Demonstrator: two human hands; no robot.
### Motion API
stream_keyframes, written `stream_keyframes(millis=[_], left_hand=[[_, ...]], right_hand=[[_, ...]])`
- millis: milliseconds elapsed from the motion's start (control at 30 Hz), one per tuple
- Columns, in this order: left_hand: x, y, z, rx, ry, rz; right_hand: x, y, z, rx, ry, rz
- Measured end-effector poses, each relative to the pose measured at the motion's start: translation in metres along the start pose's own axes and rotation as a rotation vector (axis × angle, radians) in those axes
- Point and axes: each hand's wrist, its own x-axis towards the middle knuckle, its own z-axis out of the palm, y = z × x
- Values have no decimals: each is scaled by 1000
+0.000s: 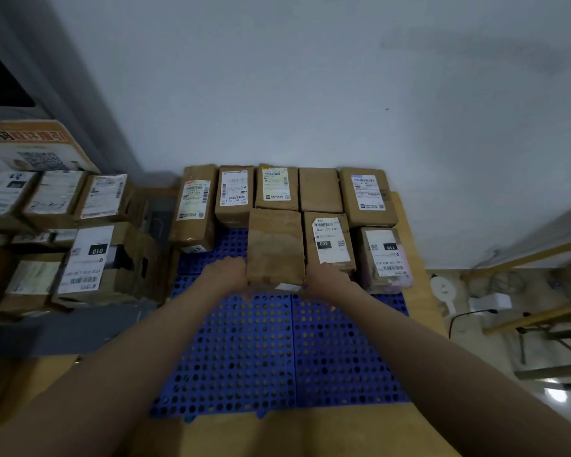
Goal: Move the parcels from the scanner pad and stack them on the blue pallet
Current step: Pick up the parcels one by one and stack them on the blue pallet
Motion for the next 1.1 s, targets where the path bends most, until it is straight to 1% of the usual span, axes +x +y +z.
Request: stream_keyframes(millis=[200,333,567,700,900,1033,1100], left_hand=[[-48,-10,6,90,26,57],[-77,-16,20,106,1,75],[-136,-42,57,31,1,36],[-183,-59,85,-59,56,21],[-250,-62,133,-77,92,-12],[-286,-72,150,-102,128,-39],[-303,-80,156,-120,171,-55]], right_hand=[[-53,-12,8,-32,1,-23],[-82,-21,22,-46,-7,-65],[-123,-40,44,-116,-45,-149],[-151,-52,61,-143,-49,-228],[-197,-66,98,-204,-57,-302],[-220,-84,108,-240,-35,-336],[-229,-96,111,-251,-25,-369]])
